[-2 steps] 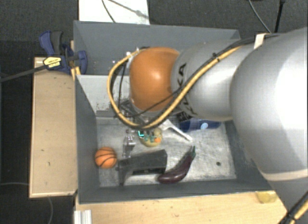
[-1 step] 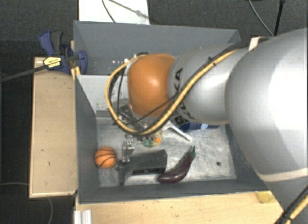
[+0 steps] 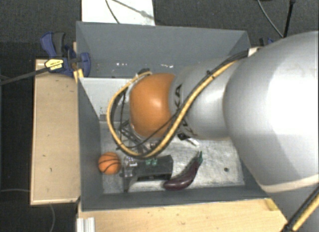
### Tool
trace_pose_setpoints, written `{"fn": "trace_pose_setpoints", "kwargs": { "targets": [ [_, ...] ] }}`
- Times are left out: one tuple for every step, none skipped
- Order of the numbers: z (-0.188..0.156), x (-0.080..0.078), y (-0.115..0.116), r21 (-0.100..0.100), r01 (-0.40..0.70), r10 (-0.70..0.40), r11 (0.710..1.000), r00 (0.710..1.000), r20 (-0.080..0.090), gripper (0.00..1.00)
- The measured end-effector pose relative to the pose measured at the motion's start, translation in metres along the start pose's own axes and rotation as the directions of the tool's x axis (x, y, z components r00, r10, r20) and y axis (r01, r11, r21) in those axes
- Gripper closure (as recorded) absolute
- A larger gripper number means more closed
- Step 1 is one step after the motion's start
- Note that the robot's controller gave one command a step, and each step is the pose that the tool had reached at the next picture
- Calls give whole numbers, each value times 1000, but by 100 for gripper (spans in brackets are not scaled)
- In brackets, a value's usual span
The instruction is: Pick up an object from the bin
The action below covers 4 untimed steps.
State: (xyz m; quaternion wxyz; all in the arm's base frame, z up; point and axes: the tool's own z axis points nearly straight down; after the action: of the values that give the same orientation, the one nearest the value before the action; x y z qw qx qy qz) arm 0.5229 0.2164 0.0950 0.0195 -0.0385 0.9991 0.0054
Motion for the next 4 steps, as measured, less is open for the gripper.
{"fn": "trace_pose_setpoints", "kwargs": {
  "targets": [
    [-1,1,2,-2,-7,7,1000,1000,1,0],
    [0,2,4,1,-62,62,998,998,6,0],
    [3,9,13,-11,-78,78,997,997,-12,100],
    [3,9,13,-11,-79,78,997,997,-12,100]
  ]
}}
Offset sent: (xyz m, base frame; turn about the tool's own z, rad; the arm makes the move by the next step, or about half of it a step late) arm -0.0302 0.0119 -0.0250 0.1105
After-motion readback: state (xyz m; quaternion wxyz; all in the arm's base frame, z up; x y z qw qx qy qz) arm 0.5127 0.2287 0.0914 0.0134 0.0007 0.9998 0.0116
